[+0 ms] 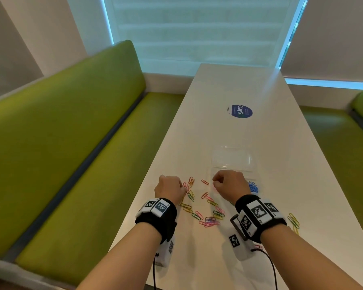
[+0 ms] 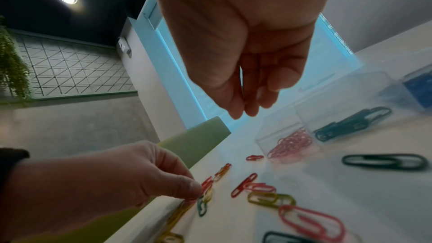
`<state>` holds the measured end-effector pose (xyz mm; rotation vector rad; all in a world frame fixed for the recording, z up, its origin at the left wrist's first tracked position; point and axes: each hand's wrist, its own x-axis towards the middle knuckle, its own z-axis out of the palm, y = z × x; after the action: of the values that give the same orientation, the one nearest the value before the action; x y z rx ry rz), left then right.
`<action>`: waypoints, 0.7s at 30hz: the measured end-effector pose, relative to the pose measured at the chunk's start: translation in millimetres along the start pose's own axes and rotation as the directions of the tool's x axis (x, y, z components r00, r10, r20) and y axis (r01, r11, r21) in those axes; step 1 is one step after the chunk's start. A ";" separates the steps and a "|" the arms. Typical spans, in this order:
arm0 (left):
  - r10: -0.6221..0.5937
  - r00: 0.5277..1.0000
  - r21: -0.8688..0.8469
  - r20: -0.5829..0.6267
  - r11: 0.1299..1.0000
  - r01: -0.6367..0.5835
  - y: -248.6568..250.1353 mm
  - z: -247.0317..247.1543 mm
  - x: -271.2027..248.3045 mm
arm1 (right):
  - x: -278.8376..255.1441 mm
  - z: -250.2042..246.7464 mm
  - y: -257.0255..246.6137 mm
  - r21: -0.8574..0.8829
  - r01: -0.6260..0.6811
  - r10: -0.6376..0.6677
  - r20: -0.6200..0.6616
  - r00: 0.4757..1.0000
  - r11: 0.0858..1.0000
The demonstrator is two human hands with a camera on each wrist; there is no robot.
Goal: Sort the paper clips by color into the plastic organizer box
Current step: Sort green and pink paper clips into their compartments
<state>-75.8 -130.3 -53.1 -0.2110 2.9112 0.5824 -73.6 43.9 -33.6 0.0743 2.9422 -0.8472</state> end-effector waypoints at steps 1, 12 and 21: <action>-0.001 1.000 -0.002 0.003 1.000 0.001 0.4 0.8 0.2 | -0.3 -0.1 0.2 0.004 -0.001 0.001 0.003 1.000 1.000; -0.008 0.998 -0.052 0.067 0.999 0.011 3.1 2.7 -0.9 | -5.3 -1.4 3.2 -0.019 0.013 -0.012 0.023 1.000 1.000; 0.029 0.999 -0.160 -0.043 0.987 -0.036 8.6 -0.4 -10.5 | -12.2 5.8 8.1 -0.076 0.009 -0.003 0.072 0.997 0.997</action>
<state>-67.0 -121.5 -47.6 -0.1981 2.9125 0.8282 -60.6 47.4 -41.7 0.0294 2.9049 -0.7219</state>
